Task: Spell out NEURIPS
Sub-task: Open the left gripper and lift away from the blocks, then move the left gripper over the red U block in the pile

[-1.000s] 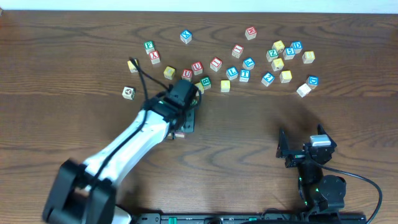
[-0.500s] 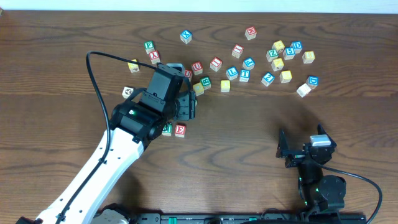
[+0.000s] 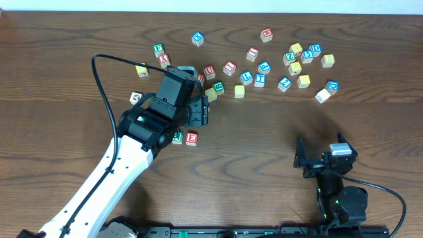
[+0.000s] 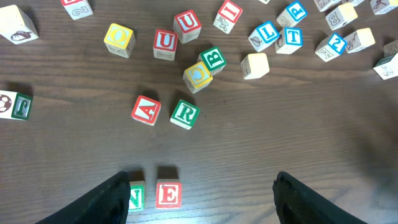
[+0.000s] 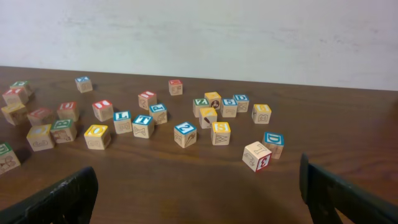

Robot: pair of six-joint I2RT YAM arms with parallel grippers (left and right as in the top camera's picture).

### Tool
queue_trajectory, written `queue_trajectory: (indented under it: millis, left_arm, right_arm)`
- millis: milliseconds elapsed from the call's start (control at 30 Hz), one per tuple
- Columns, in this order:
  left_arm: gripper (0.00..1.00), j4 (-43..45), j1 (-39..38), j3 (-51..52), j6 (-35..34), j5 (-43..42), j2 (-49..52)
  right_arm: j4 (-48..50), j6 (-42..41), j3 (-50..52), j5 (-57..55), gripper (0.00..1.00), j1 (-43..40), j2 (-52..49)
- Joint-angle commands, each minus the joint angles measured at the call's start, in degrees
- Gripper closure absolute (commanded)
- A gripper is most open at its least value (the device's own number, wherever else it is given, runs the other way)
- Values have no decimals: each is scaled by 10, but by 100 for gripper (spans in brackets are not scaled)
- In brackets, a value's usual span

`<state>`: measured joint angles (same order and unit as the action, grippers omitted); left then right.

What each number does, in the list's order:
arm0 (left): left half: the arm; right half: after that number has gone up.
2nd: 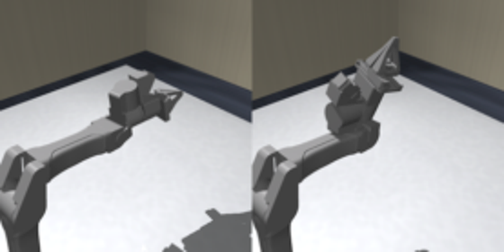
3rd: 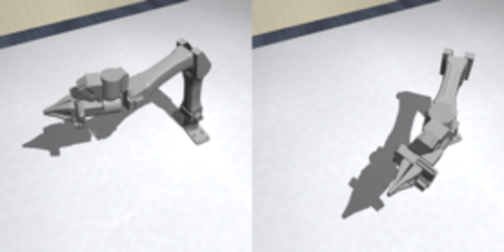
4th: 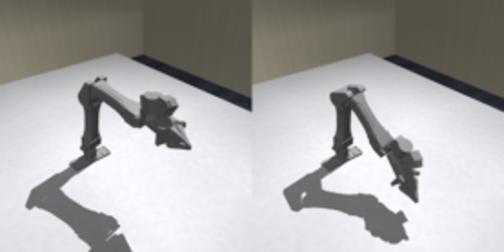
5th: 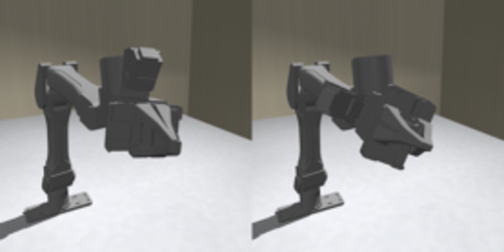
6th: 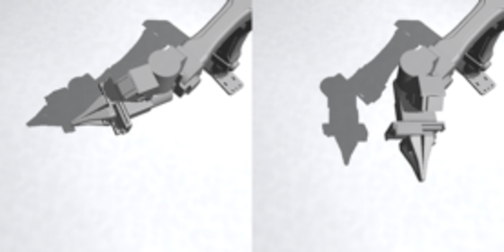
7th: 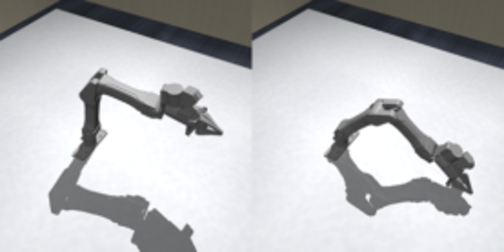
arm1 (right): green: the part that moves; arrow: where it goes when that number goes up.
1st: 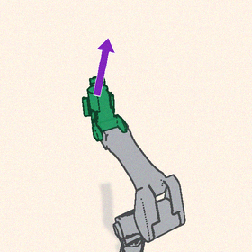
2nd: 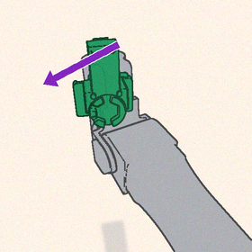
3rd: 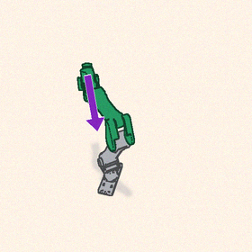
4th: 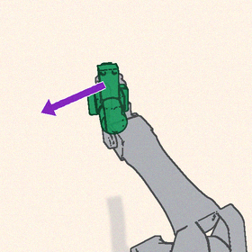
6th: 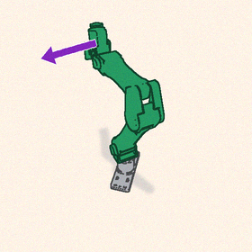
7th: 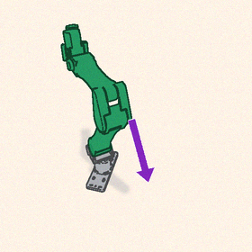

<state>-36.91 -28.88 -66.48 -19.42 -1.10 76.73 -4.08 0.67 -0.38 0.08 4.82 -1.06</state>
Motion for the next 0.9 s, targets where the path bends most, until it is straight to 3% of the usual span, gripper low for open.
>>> queue_trajectory:
  millis: [0, 267, 433, 867]
  left_arm:
    - [24, 2, 3, -15, 9, 7, 5]
    - [21, -54, 3, -118, 10, 7, 73]
    - [16, -98, 3, -224, 10, 7, 166]
    - [16, -187, 30, -485, 10, 1, 412]
  right_arm:
    - [-2, -4, 1, 1, 1, -3, -1]
    - [-2, -4, 1, 1, 1, -3, -1]
    - [-2, -4, 1, 1, 1, -3, -1]
    - [-2, -4, 1, 1, 1, -3, -1]
